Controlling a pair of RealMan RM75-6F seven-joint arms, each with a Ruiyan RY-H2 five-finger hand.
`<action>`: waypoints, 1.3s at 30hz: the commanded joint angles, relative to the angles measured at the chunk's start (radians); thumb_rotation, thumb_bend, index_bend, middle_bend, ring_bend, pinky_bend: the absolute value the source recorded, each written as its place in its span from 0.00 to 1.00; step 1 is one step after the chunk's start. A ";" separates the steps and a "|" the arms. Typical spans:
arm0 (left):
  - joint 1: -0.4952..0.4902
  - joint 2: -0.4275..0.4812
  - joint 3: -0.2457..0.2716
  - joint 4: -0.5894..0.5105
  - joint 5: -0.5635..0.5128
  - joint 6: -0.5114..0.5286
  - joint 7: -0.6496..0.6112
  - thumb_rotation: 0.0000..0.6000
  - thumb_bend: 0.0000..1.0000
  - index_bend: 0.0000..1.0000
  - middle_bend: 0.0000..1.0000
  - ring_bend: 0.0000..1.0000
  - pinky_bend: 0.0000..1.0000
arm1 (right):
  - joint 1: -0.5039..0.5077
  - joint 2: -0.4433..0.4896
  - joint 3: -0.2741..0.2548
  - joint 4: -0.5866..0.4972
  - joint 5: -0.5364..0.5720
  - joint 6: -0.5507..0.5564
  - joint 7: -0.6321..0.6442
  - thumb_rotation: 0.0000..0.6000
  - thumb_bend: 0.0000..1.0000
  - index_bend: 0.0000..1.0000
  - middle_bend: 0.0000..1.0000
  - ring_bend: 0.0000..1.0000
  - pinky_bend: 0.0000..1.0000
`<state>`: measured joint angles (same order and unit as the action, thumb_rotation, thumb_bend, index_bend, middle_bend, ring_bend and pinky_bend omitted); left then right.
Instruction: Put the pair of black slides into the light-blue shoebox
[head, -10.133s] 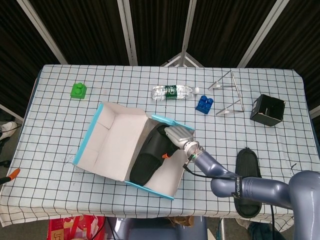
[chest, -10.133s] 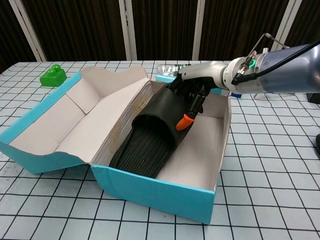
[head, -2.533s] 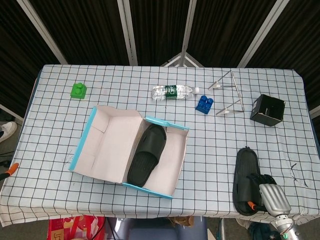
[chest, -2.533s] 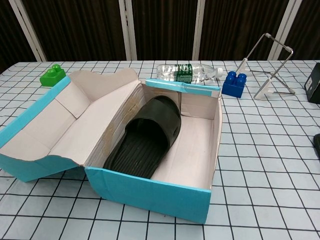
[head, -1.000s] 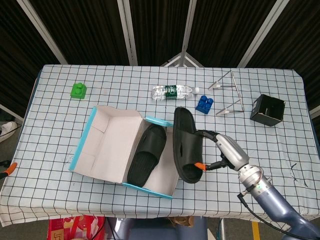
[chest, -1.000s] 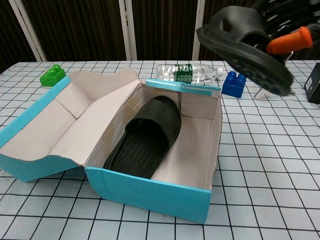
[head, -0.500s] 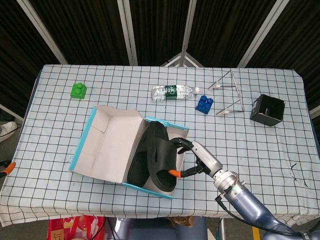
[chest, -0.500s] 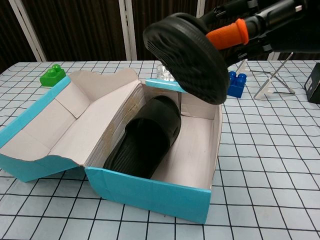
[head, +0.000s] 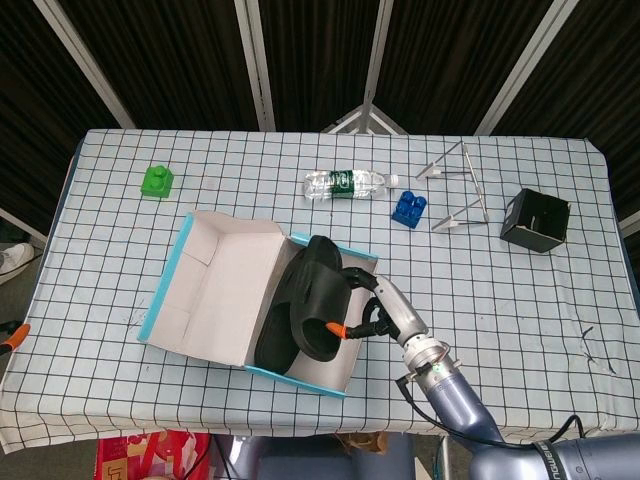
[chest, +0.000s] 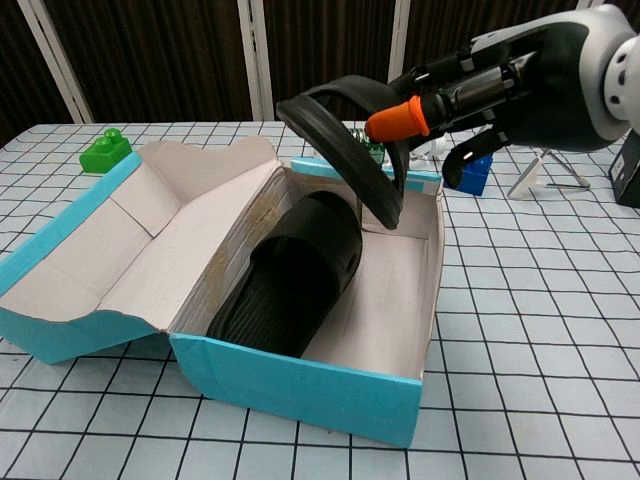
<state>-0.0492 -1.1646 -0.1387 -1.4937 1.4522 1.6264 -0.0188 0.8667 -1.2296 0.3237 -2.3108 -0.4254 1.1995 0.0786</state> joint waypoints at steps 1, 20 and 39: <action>0.000 0.000 -0.001 0.001 -0.002 -0.001 -0.001 1.00 0.08 0.13 0.00 0.00 0.06 | 0.012 -0.029 0.018 -0.005 0.053 0.049 -0.027 1.00 0.51 0.46 0.35 0.41 0.64; -0.001 0.001 0.000 0.000 -0.002 -0.005 -0.009 1.00 0.08 0.14 0.00 0.00 0.06 | -0.040 -0.132 0.020 -0.045 0.087 0.127 -0.052 1.00 0.51 0.47 0.35 0.44 0.65; -0.004 -0.006 0.005 -0.003 0.003 -0.007 0.018 1.00 0.08 0.14 0.00 0.00 0.06 | -0.109 -0.143 0.044 0.062 0.130 0.121 -0.053 1.00 0.51 0.47 0.35 0.44 0.65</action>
<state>-0.0537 -1.1707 -0.1337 -1.4960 1.4555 1.6186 -0.0012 0.7638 -1.3696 0.3631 -2.2618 -0.3024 1.3302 0.0239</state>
